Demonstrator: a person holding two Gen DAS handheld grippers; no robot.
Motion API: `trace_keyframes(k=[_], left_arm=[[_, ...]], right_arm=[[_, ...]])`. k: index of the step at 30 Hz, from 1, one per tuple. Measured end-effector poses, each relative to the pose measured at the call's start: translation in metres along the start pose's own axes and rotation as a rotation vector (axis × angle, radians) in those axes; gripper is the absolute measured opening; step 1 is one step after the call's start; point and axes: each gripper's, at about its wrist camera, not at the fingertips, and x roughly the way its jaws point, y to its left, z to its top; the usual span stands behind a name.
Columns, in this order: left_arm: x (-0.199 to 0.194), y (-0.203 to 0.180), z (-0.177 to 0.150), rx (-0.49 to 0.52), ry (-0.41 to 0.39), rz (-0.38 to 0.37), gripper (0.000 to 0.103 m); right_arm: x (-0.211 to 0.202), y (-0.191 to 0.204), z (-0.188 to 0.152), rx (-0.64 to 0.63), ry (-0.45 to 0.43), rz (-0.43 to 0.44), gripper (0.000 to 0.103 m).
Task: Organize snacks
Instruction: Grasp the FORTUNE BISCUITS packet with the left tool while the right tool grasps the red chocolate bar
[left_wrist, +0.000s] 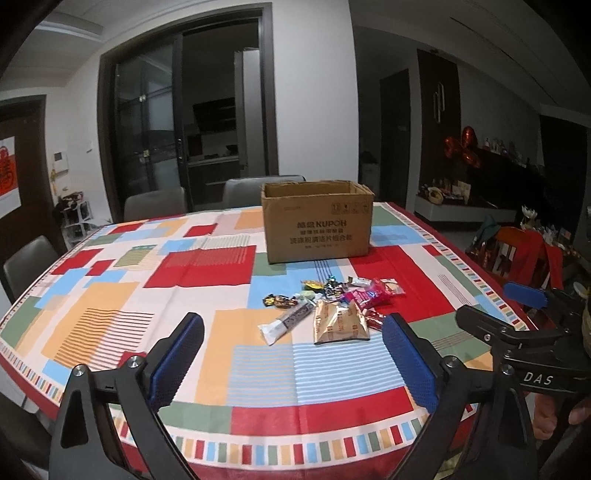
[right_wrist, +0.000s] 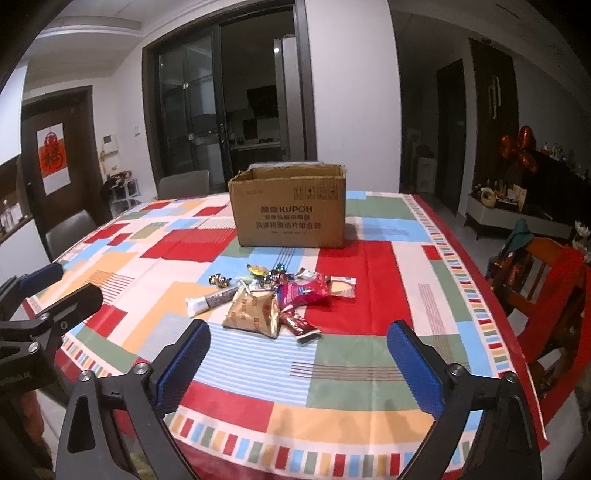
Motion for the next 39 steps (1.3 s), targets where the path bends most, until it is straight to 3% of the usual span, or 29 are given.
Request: trace_keyframes(k=[6,17,29,39], left_arm=[[0.031,-0.004,0.003,0.017,0.039,-0.064,0.090],[0.103,-0.006,-0.001,-0.003,0.188,-0.180,0.074],[0.178,-0.005,-0.013,-0.084,0.360,-0.305,0.068],[0.221,-0.004,-0.020,-0.140,0.439,-0.368,0.068]], right_arm=[[0.029,-0.006,0.002,-0.016,0.048,0.035,0.084],[0.092,-0.013,0.003,-0.042,0.173,0.079,0.066],[0.152,-0.015,0.001,-0.061,0.311,0.138,0.048],[0.182,-0.010,-0.004,-0.101,0.366,0.179,0.043]])
